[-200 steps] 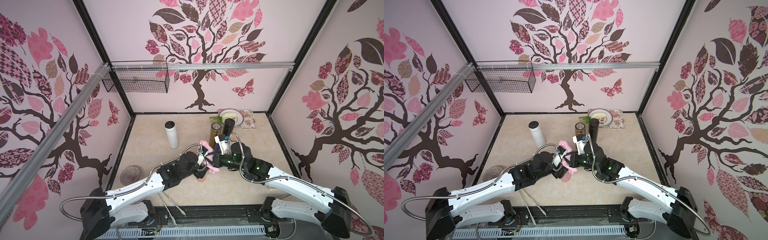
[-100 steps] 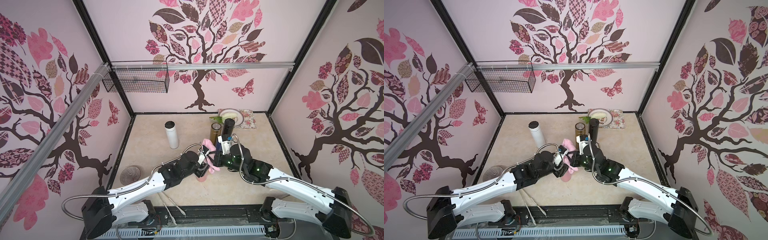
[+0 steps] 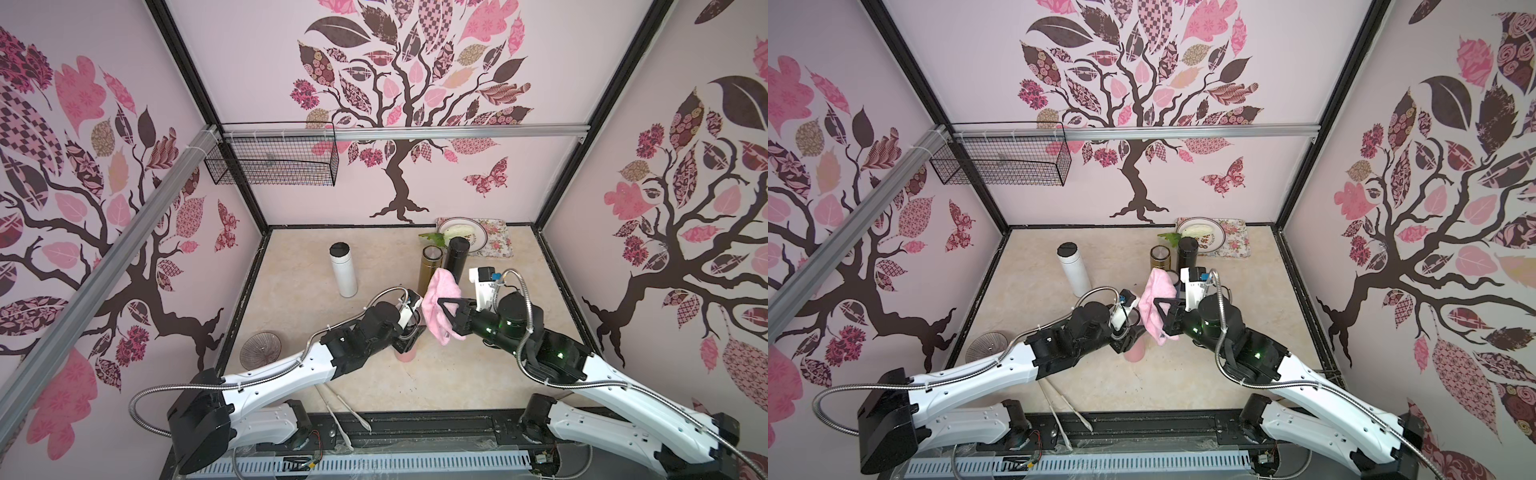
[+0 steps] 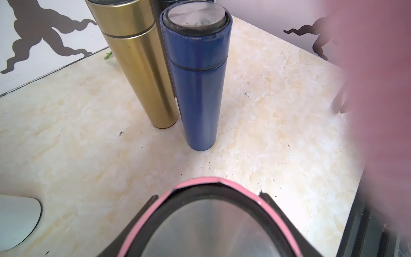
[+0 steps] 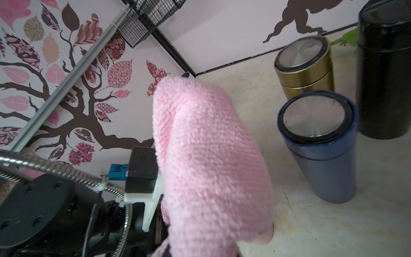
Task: Wipe the surface of the thermos
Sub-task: Wipe the dirt from the surface of the thermos.
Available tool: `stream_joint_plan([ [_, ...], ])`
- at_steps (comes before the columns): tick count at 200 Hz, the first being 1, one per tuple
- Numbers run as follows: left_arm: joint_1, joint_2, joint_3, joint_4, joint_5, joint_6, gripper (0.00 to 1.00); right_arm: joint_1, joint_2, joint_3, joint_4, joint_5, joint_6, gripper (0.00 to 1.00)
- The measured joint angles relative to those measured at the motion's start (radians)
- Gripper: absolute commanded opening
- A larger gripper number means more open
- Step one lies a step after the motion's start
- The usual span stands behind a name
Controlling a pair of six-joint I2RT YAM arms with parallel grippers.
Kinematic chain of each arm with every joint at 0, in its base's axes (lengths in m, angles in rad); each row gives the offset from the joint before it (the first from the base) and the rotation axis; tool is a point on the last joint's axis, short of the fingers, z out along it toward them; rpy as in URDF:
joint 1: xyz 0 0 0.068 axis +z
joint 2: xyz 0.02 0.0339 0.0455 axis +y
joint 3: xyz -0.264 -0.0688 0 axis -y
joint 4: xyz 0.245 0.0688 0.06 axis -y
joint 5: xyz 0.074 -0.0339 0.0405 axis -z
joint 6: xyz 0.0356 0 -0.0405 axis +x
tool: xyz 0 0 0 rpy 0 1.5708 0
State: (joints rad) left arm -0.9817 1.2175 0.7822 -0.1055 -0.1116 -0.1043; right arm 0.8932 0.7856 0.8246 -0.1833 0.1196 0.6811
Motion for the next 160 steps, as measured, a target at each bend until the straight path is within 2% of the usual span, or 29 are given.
stream_joint_plan([
  [10,0.0,0.006,0.001,0.007,-0.003,-0.002,0.0,0.0,-0.044,0.0,-0.019,0.01,0.0,0.0],
  [54,0.005,0.013,0.022,-0.02,-0.062,-0.085,0.0,0.0,-0.109,-0.039,-0.054,-0.022,0.016,0.0],
  [108,0.076,-0.112,0.022,-0.184,-0.079,-0.31,0.0,0.0,-0.079,-0.411,0.124,-0.167,0.138,0.0],
  [160,0.085,-0.179,0.032,-0.298,-0.169,-0.559,0.0,0.0,0.002,-0.572,0.284,-0.206,0.23,0.0],
])
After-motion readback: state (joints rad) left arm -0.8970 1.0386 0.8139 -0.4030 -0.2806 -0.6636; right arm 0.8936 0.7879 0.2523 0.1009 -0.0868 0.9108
